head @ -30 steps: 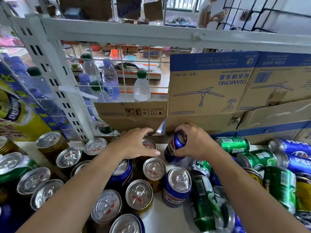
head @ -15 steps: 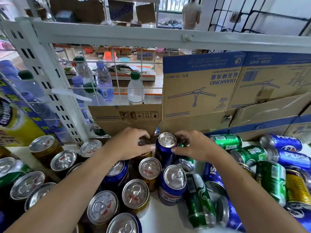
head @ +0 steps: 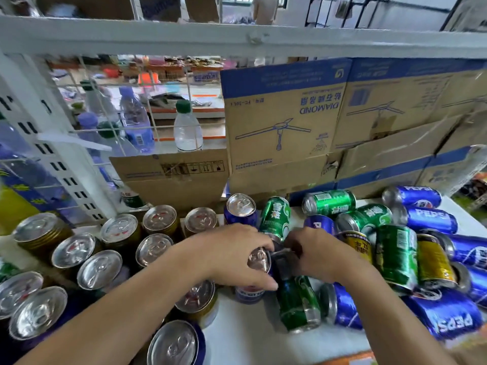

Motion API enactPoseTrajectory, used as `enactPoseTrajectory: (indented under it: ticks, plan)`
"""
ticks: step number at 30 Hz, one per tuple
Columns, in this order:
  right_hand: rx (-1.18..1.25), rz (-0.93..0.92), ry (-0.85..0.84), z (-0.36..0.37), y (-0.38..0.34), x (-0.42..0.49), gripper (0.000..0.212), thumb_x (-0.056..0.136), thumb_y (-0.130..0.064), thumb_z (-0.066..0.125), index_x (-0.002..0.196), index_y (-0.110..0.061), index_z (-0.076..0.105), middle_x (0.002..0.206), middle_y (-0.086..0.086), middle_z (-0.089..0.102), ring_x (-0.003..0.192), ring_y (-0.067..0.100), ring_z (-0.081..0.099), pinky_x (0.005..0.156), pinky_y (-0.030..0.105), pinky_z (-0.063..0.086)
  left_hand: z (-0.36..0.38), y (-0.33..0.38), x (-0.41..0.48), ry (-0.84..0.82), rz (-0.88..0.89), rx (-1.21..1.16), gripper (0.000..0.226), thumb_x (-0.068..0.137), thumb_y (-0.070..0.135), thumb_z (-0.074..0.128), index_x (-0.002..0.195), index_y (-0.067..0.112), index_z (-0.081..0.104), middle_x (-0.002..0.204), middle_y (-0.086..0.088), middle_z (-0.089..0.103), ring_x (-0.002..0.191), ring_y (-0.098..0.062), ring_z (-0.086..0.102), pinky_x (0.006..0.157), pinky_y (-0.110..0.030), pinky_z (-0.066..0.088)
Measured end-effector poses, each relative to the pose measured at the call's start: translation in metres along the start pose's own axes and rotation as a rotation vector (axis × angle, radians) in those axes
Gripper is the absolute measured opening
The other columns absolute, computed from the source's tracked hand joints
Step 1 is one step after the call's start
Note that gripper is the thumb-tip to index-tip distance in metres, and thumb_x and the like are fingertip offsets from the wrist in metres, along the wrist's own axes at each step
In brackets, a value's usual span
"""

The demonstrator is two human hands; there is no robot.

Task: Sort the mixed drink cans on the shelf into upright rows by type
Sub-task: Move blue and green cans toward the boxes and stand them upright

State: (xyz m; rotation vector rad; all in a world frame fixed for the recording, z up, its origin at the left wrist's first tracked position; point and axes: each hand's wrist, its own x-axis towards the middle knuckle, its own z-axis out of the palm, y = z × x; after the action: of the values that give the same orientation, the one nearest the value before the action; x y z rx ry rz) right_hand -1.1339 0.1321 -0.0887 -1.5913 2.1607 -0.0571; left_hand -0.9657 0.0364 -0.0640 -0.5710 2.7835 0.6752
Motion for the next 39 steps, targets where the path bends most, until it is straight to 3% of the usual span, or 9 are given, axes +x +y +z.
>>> enactPoseTrajectory:
  ticks: [5, 10, 14, 17, 21, 27, 31, 35, 39]
  plan:
    - [0.055, 0.018, 0.131, 0.019, -0.006, -0.024, 0.028, 0.080, -0.033, 0.069, 0.098, -0.017, 0.054, 0.101, 0.007, 0.060, 0.090, 0.023, 0.057, 0.072, 0.028, 0.047, -0.004, 0.007, -0.003, -0.022, 0.012, 0.102, 0.059, 0.072, 0.050, 0.072, 0.126, 0.037, 0.053, 0.120, 0.012, 0.054, 0.109, -0.010, 0.053, 0.092, -0.036, 0.049]
    - [-0.057, 0.068, 0.059, 0.036, -0.006, -0.041, 0.080, 0.077, -0.048, 0.071, 0.142, -0.028, 0.027, 0.115, 0.011, 0.060, 0.104, 0.031, 0.060, 0.076, 0.032, 0.047, -0.012, 0.020, 0.001, -0.158, -0.031, 0.207, 0.057, 0.068, 0.047, 0.075, 0.120, 0.038, 0.057, 0.109, 0.009, 0.058, 0.097, -0.014, 0.058, 0.083, -0.036, 0.053]
    - [-0.109, 0.069, 0.004, 0.058, -0.015, -0.047, 0.116, 0.071, -0.058, 0.073, 0.151, -0.036, -0.008, 0.120, 0.015, 0.058, 0.107, 0.033, 0.059, 0.076, 0.035, 0.045, -0.012, 0.025, 0.001, -0.195, -0.057, 0.266, 0.054, 0.068, 0.048, 0.075, 0.117, 0.037, 0.054, 0.086, 0.012, 0.050, 0.089, -0.015, 0.058, 0.072, -0.031, 0.051]
    - [-0.044, 0.046, 0.097, 0.066, -0.020, -0.049, 0.107, 0.074, -0.048, 0.072, 0.151, -0.036, -0.002, 0.118, 0.014, 0.059, 0.105, 0.033, 0.058, 0.072, 0.033, 0.039, -0.013, 0.025, 0.000, -0.218, -0.062, 0.277, 0.055, 0.066, 0.045, 0.077, 0.115, 0.036, 0.054, 0.075, 0.013, 0.048, 0.080, -0.011, 0.056, 0.067, -0.029, 0.048]
    - [0.097, 0.074, 0.292, 0.053, -0.013, -0.059, 0.076, 0.077, -0.051, 0.063, 0.140, -0.025, 0.029, 0.108, 0.010, 0.063, 0.098, 0.035, 0.060, 0.075, 0.036, 0.046, -0.016, 0.026, 0.002, -0.269, -0.053, 0.311, 0.057, 0.065, 0.050, 0.079, 0.115, 0.034, 0.056, 0.071, 0.012, 0.052, 0.073, -0.007, 0.054, 0.066, -0.029, 0.049]
    - [0.218, 0.111, 0.394, 0.025, -0.002, -0.070, 0.056, 0.070, -0.052, 0.069, 0.111, -0.023, 0.047, 0.067, -0.007, 0.051, 0.073, 0.023, 0.057, 0.052, 0.029, 0.034, -0.031, 0.023, 0.019, -0.263, -0.037, 0.279, 0.046, 0.079, 0.059, 0.066, 0.117, 0.033, 0.060, 0.105, 0.012, 0.059, 0.095, -0.010, 0.056, 0.081, -0.029, 0.047]
    - [0.216, 0.055, 0.329, 0.027, -0.002, -0.072, 0.053, 0.066, -0.055, 0.071, 0.103, -0.022, 0.051, 0.074, -0.006, 0.057, 0.073, 0.021, 0.059, 0.059, 0.032, 0.047, -0.031, 0.021, 0.052, -0.010, -0.008, 0.294, 0.014, 0.091, 0.040, 0.056, 0.101, 0.030, 0.057, 0.109, -0.001, 0.059, 0.096, -0.020, 0.057, 0.084, -0.037, 0.049]
    - [0.260, 0.015, 0.289, 0.031, 0.001, -0.068, 0.052, 0.062, -0.057, 0.069, 0.101, -0.027, 0.053, 0.087, -0.006, 0.063, 0.078, 0.019, 0.060, 0.068, 0.035, 0.053, -0.023, 0.030, 0.083, 0.039, -0.084, 0.388, 0.032, 0.093, 0.029, 0.055, 0.123, 0.016, 0.055, 0.121, -0.008, 0.055, 0.102, -0.028, 0.058, 0.074, -0.034, 0.044]
    - [0.351, -0.017, 0.308, 0.040, 0.005, -0.067, 0.056, 0.061, -0.060, 0.068, 0.108, -0.032, 0.053, 0.096, -0.008, 0.060, 0.083, 0.015, 0.060, 0.073, 0.033, 0.052, -0.006, 0.034, 0.108, 0.076, -0.158, 0.488, 0.036, 0.092, 0.026, 0.058, 0.124, 0.010, 0.056, 0.123, -0.012, 0.059, 0.109, -0.032, 0.058, 0.074, -0.033, 0.042]
